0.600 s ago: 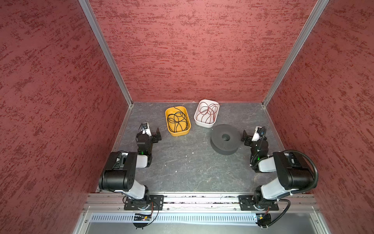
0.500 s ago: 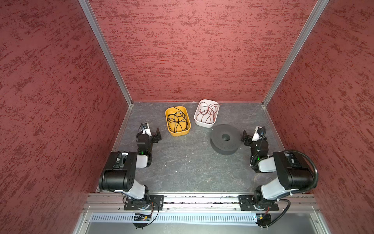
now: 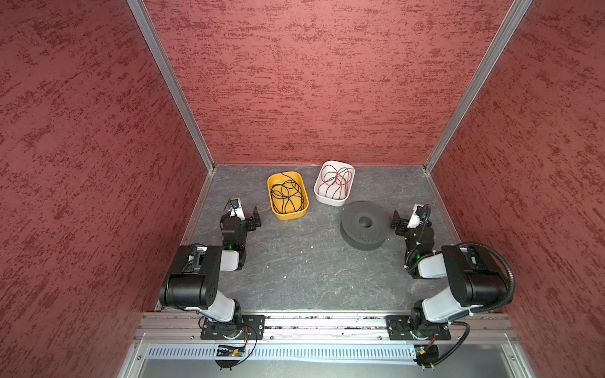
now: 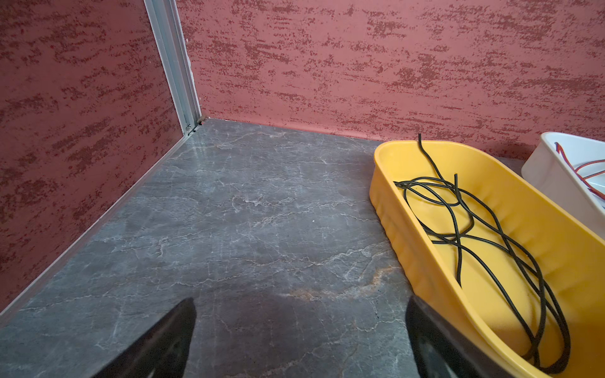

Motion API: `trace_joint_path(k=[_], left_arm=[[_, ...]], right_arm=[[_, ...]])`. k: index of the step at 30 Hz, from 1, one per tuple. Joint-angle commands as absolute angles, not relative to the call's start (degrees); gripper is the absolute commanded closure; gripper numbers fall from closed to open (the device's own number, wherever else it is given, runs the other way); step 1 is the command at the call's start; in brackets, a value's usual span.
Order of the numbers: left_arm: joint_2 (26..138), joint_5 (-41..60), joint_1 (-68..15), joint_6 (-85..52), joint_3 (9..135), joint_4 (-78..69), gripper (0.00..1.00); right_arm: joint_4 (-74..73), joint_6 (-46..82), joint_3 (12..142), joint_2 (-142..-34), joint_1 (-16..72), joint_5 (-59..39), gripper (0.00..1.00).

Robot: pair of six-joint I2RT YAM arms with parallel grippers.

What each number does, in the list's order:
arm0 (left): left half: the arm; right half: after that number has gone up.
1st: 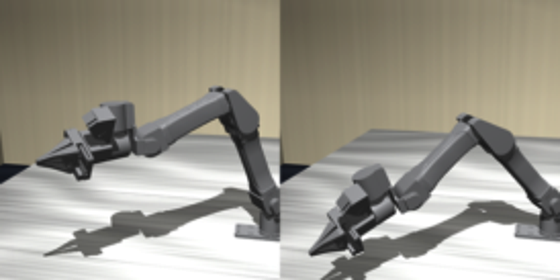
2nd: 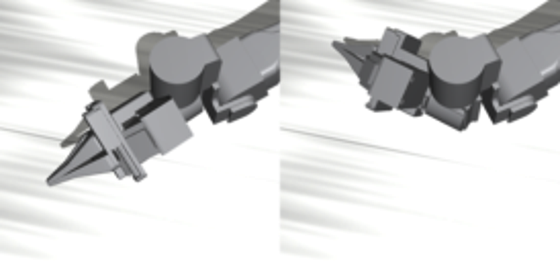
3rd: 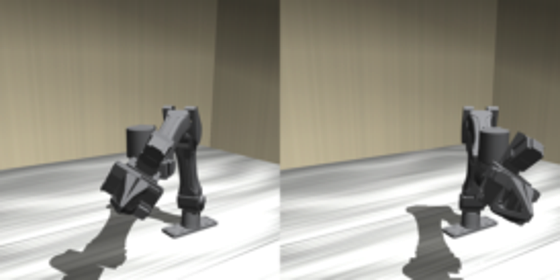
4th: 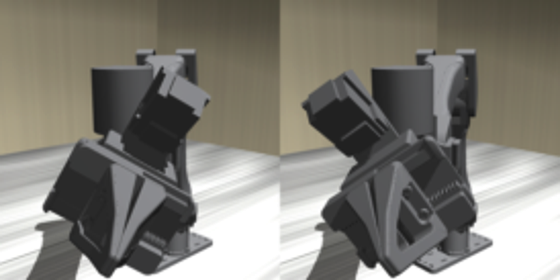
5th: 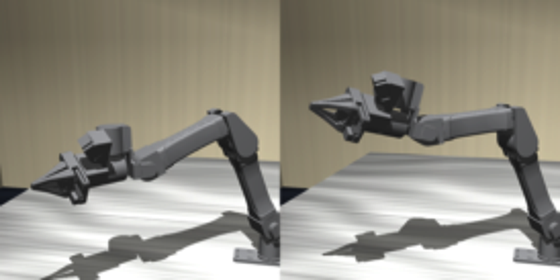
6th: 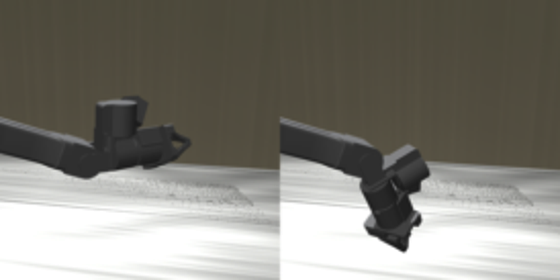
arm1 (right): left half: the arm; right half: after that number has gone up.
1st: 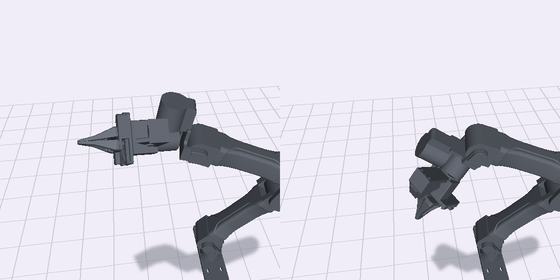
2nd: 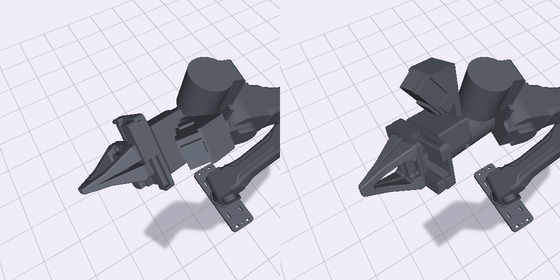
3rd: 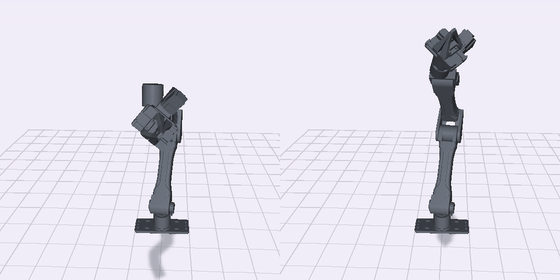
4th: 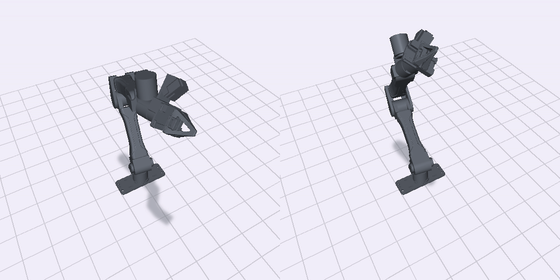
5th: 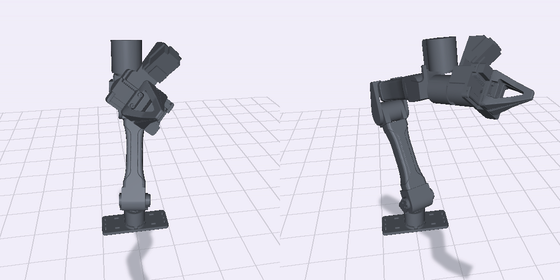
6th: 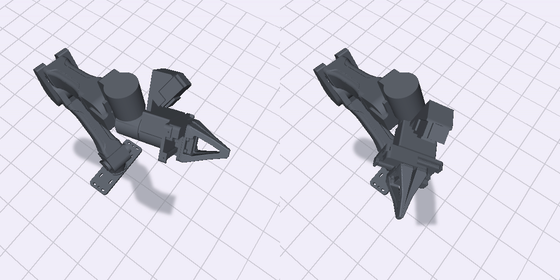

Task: Wrap the cables
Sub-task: 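Raise both arms from rest and move the grippers toward the tubs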

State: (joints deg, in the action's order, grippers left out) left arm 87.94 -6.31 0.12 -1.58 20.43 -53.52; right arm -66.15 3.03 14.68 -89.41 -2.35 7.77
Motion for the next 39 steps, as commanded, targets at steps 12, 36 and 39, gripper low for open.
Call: trace_joint_path(k=[12,36,39], left_arm=[[88.0,-5.5,0.7,-1.2,21.0,-52.7,0.01],[72.8,-12.1,-12.7,-14.6,55.7,17.7,0.0],[71.8,-6.3,-12.6,-15.8,59.2,24.5,0.0]], right_arm=[[-67.2,2.8,15.6,-88.7,-2.1,9.0,0.01],[-3.0,21.6,49.6,-73.8,7.1,10.0,0.01],[1.7,22.9,54.6,-76.1,10.5,9.3,0.01]])
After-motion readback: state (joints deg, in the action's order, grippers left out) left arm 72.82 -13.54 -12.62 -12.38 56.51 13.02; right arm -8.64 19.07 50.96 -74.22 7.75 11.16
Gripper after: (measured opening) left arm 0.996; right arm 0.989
